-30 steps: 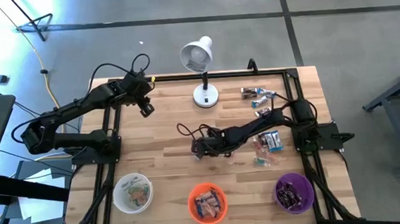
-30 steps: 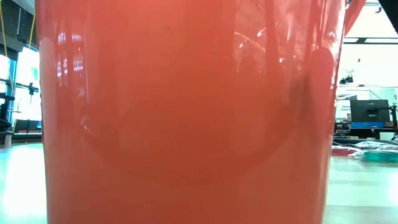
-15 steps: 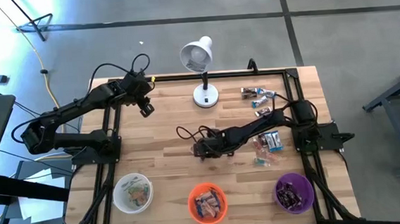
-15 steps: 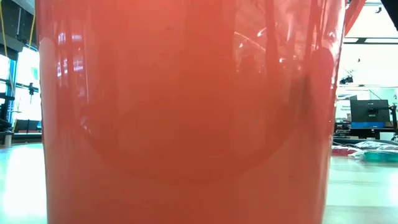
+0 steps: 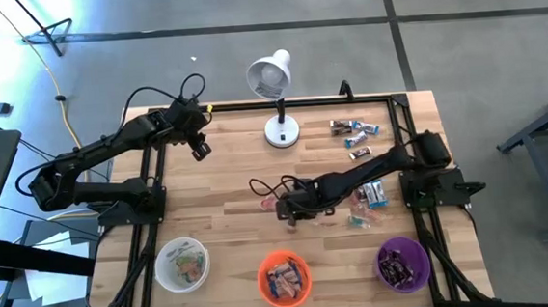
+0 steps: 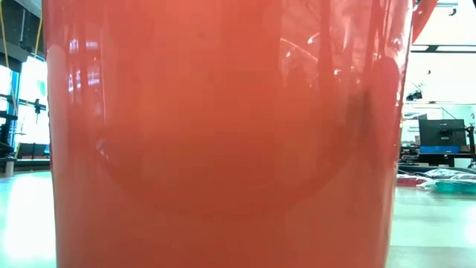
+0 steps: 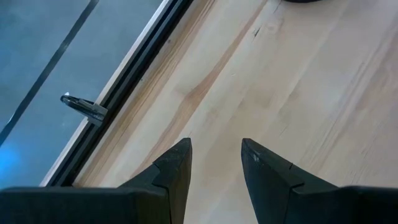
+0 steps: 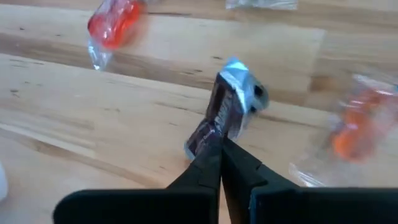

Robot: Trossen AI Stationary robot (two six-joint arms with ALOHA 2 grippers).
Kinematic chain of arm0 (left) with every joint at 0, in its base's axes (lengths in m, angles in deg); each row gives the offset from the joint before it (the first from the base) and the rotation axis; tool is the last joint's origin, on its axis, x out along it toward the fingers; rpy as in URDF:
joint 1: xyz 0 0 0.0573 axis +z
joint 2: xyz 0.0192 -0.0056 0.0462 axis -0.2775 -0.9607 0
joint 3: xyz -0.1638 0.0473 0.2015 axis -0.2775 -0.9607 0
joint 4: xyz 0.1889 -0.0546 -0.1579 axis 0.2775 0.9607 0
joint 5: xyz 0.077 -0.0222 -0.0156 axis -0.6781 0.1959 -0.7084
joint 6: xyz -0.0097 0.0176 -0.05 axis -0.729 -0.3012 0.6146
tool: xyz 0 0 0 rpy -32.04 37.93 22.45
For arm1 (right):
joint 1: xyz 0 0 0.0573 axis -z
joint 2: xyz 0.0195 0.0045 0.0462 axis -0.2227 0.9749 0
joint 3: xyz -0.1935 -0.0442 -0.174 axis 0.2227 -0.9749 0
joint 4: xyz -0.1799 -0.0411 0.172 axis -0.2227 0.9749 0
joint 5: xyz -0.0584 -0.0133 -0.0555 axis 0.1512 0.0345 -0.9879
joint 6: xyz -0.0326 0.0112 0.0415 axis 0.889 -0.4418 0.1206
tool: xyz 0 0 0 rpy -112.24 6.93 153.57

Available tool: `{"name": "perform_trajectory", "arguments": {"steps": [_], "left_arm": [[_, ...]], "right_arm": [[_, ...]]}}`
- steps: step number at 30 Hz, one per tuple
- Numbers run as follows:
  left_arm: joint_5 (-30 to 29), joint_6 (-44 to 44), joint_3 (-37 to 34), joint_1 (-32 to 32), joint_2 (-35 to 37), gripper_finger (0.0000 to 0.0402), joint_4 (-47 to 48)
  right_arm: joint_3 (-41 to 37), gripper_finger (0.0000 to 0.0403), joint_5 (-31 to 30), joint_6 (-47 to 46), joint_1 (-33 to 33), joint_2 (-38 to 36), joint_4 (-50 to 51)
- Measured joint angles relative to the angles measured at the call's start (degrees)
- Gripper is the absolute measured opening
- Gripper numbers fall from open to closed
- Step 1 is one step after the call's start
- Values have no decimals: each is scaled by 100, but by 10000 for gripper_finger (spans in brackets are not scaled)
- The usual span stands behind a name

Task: Organize candy in baskets
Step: Put the brown chocolate bar into the purple bucket

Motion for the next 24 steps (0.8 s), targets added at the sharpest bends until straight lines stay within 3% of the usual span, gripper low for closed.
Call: {"name": "perform_trajectory", "arguments": {"steps": [11, 24], "left_arm": [[0, 9, 0, 0, -2, 129, -44], [0, 12, 0, 0, -2, 129, -39]], "right_arm": [[15, 80, -42, 4, 0, -201, 222], [28, 134, 131, 286, -20, -135, 241]]}}
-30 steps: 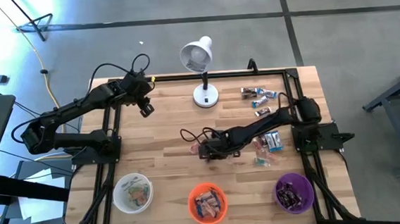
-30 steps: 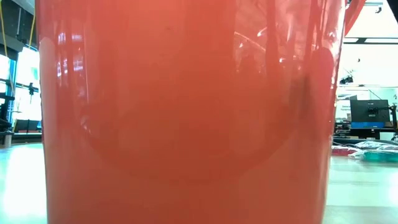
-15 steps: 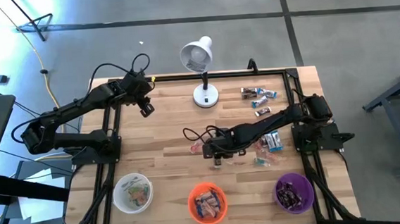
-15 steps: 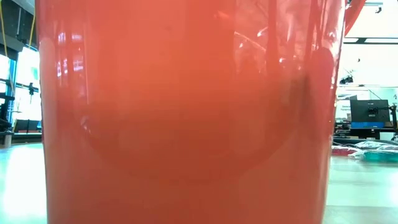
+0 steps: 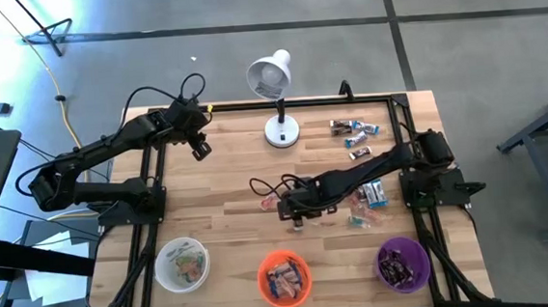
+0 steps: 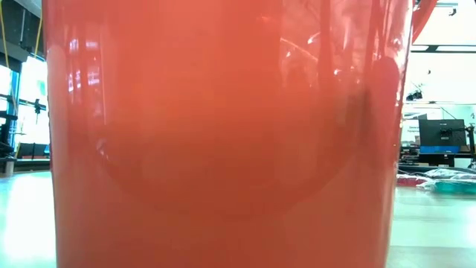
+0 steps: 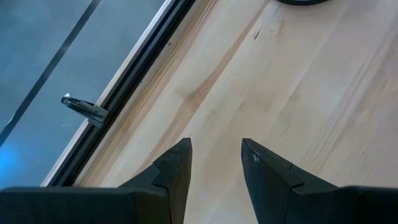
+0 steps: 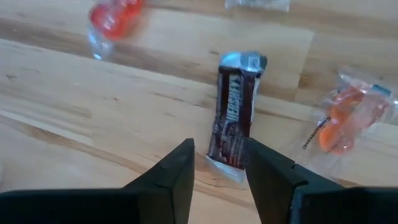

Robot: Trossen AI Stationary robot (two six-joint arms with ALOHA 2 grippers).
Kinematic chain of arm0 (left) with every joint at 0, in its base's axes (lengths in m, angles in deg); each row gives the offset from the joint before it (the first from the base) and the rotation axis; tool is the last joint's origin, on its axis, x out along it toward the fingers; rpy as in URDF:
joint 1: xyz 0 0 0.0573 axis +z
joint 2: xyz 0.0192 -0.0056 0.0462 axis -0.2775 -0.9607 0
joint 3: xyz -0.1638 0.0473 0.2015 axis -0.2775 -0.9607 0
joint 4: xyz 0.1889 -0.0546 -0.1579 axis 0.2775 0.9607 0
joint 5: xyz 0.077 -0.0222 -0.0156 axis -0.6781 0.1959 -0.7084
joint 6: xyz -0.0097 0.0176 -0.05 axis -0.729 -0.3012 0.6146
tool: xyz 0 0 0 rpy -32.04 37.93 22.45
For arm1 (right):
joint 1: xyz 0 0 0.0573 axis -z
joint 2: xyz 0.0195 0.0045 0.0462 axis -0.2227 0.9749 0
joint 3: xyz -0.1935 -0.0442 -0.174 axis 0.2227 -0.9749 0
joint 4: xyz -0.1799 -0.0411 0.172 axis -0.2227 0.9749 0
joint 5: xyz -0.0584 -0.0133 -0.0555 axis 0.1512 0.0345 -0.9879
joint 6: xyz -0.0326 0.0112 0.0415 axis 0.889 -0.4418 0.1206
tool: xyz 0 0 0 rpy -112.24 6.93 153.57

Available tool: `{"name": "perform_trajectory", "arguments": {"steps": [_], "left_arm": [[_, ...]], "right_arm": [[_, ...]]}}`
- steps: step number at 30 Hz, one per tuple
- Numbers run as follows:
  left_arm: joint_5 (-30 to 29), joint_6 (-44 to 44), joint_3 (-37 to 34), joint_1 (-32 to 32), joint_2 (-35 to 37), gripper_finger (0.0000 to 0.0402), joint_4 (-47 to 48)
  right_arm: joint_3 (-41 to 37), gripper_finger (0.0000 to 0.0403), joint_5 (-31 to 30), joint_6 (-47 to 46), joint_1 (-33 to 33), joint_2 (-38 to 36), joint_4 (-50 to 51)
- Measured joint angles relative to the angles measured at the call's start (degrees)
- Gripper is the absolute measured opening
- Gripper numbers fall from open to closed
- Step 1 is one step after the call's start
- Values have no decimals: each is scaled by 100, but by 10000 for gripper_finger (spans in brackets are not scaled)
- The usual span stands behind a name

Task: Organize candy in baskets
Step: Put the brown chocolate bar into the purple bucket

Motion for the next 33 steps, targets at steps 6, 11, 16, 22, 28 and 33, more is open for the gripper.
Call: {"name": "perform_trajectory", "arguments": {"steps": [6, 11, 16, 22, 28, 33], "left_arm": [[4, -1, 0, 0, 2, 129, 4], [12, -3, 0, 0, 0, 129, 1], [15, -5, 0, 0, 0, 129, 0], [17, -5, 0, 0, 0, 129, 2], [17, -5, 0, 0, 1, 129, 2], [17, -7, 0, 0, 1, 129, 2]], "right_arm": [[2, 156, 348, 0, -2, 426, -115], [41, 163, 469, 136, 53, 844, -290], [66, 160, 784, 148, 135, 992, -207], [59, 72, 791, 148, 160, 979, -14], [47, 17, 799, 212, 196, 927, 42], [-30, 6, 429, 102, 158, 507, 163]]}}
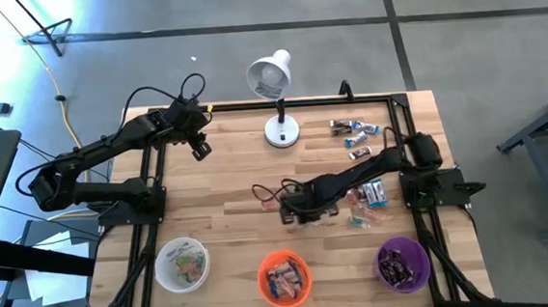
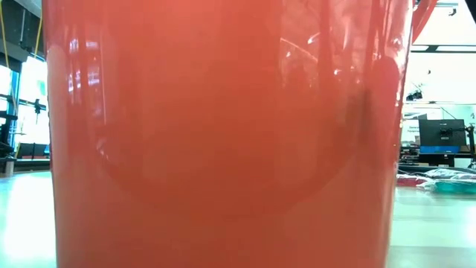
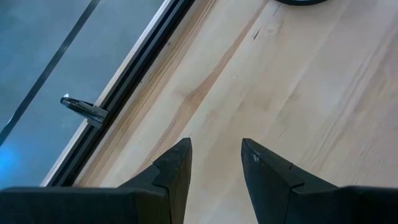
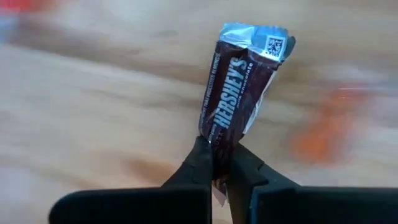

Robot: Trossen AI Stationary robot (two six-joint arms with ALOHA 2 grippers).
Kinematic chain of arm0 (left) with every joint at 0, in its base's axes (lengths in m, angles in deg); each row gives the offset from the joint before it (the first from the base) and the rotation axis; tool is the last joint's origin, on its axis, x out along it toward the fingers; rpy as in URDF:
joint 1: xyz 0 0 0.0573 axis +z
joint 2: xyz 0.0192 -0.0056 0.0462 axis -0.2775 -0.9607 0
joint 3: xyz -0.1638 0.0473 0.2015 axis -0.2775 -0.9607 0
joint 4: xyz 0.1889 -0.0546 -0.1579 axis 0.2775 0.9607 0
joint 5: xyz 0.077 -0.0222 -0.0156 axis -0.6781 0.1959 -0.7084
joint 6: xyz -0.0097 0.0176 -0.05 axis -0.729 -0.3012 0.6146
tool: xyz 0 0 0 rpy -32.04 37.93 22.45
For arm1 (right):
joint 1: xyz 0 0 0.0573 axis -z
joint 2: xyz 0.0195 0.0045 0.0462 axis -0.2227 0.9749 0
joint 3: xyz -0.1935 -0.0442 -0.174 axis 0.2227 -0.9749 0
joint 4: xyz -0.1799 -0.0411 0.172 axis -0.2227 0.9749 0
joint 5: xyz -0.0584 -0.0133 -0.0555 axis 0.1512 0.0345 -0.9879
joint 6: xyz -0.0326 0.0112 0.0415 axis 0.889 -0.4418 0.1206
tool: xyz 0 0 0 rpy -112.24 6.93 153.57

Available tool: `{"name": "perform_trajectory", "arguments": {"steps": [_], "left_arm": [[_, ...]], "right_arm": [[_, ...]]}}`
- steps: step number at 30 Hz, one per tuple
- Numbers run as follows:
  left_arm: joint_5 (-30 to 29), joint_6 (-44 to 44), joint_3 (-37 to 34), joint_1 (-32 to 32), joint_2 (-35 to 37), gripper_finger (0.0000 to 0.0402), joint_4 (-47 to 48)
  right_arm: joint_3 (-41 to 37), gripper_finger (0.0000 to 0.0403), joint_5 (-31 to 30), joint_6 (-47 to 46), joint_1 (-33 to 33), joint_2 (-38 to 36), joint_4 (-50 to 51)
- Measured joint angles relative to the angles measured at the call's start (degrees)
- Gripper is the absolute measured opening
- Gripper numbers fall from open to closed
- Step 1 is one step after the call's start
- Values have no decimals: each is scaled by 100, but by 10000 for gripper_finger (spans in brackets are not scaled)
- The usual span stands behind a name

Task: Organize candy in baskets
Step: Put the brown chocolate bar into the purple bucket

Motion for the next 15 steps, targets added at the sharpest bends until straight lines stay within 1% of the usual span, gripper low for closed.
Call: {"name": "perform_trajectory", "arguments": {"steps": [1, 6, 10, 15], "left_arm": [[0, -2, 0, 0, -1, 129, 0], [0, -46, 0, 0, 1, 129, -10], [1, -203, 0, 0, -1, 129, -55], [0, -159, 0, 7, -1, 129, -52]], "right_arm": [[-29, 6, -88, -17, 2, -123, 175], [13, 3, -437, -202, -57, -976, 259], [4, 2, -451, -345, -252, -1666, 261], [24, 1, -307, -996, -735, -2421, 424]]}}
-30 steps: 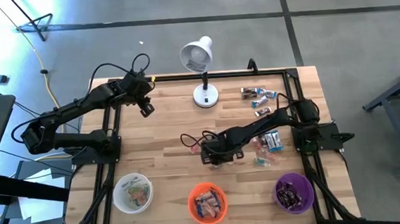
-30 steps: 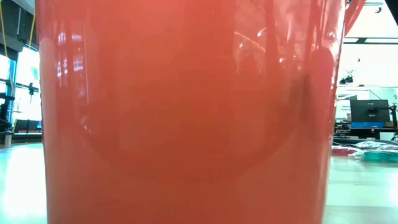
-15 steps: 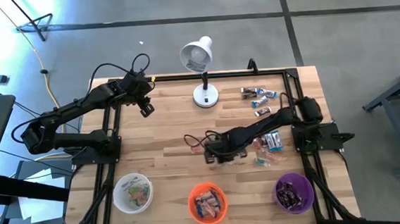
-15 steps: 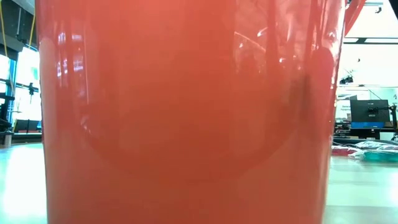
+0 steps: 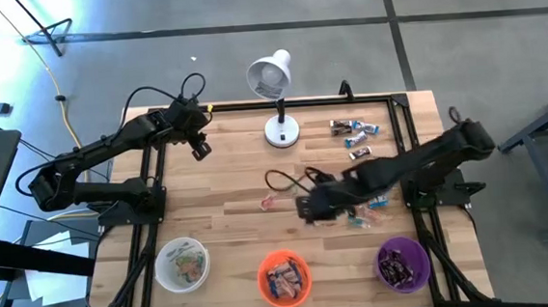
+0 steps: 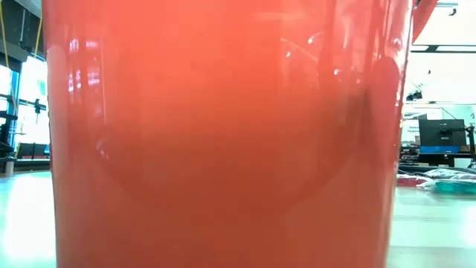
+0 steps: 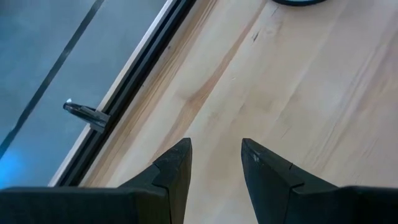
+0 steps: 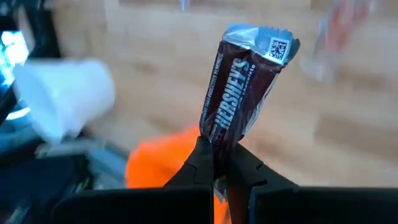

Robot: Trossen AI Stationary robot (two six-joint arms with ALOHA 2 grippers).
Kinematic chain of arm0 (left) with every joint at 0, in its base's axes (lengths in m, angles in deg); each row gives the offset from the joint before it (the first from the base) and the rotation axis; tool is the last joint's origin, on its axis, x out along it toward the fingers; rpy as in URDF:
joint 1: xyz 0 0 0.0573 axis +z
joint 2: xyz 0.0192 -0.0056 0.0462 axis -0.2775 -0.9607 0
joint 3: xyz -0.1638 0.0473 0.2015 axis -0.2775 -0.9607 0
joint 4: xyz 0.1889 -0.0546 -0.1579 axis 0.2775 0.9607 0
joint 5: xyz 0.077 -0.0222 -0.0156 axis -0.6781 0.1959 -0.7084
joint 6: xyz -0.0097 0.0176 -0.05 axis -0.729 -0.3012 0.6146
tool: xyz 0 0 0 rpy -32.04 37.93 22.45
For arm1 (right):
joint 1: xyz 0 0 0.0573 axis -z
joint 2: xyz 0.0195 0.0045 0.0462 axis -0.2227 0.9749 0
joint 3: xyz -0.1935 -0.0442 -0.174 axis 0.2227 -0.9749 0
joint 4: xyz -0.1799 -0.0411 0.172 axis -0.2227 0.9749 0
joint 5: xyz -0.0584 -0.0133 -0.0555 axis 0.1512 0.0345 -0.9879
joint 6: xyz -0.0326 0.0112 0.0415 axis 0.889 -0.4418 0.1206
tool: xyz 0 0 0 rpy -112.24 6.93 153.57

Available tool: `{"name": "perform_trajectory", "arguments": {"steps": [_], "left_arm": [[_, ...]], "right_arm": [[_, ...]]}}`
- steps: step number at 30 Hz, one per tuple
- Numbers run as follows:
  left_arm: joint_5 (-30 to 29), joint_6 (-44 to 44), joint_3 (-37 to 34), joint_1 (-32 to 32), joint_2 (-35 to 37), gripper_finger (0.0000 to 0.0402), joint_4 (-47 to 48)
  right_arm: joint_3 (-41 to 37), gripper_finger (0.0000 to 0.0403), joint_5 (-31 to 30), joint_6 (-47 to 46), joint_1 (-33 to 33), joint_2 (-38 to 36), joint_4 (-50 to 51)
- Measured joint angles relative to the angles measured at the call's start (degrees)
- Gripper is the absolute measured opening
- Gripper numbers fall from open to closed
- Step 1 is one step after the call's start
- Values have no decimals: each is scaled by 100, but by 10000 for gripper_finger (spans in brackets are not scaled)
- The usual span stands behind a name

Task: Organize candy in baskets
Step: Put the brown chocolate bar into the purple bucket, then put the red gummy into the white bucket

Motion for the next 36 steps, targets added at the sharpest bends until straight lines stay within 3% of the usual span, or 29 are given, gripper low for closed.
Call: {"name": "perform_trajectory", "arguments": {"steps": [6, 12, 16, 24, 31, 36], "left_arm": [[2, 387, 0, 0, 1, 129, 7], [-7, 737, 0, -2, 0, 129, -29], [-17, 1068, 0, -2, 0, 129, -87], [10, 2120, 0, -2, 0, 129, -79], [173, 2568, 0, -4, 0, 129, 98], [175, 2728, 0, -4, 0, 129, 311]], "right_arm": [[2, 0, 619, -1198, -917, -672, 851], [2, 0, 1299, -2654, -2078, -1059, 2435], [2, 0, 1371, -3349, -2719, -1107, 3343], [2, 16, 1344, -3214, -3373, -1098, 3841], [2, 90, 877, -2753, -3799, -1098, 3926], [4, 131, 897, -2724, -3927, -1098, 3864]]}}
